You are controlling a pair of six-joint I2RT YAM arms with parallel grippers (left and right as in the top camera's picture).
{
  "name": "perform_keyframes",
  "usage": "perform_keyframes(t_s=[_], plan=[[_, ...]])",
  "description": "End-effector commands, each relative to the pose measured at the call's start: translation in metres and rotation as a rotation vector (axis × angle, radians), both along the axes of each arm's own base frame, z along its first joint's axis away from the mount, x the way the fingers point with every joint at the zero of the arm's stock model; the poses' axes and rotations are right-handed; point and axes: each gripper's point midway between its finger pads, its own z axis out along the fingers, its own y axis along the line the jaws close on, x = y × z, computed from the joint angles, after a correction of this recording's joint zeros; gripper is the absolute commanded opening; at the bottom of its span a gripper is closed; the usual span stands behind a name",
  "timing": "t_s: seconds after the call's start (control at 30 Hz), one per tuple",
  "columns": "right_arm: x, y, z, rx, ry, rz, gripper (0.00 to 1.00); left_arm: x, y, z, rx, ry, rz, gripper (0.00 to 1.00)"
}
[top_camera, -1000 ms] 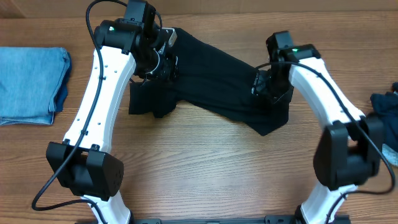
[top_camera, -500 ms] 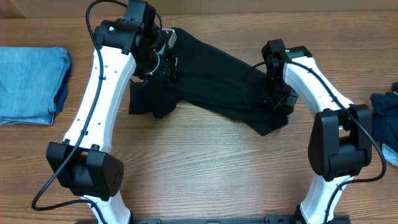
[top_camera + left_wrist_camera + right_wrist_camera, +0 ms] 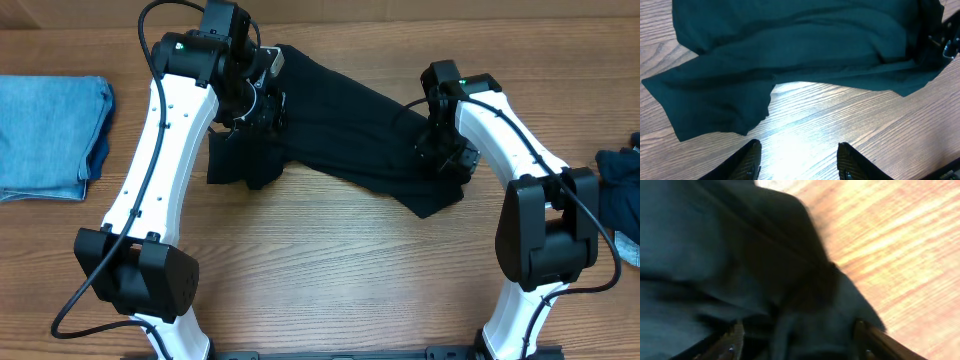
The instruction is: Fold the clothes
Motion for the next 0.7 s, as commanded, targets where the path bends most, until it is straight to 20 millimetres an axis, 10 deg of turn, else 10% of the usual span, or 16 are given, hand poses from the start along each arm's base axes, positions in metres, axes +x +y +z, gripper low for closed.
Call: perform_keyframes(t_s=[0.0, 0.33, 0.67], plan=[[0.004, 0.006, 0.001, 0.041, -0.015, -0.006, 0.75, -0.002, -0.001, 0.005, -0.005, -0.014, -0.004, 0.52], [-0.011, -0.008, -0.026, -0.049, 0.098, -0.007, 0.69, -0.003, -0.001, 0.005, -0.007, -0.009, -0.004, 0.52], [-0.02, -0.018, -0.027, -0.103, 0.142, -0.003, 0.24, -0.005, -0.001, 0.004, -0.004, -0.002, -0.005, 0.52]])
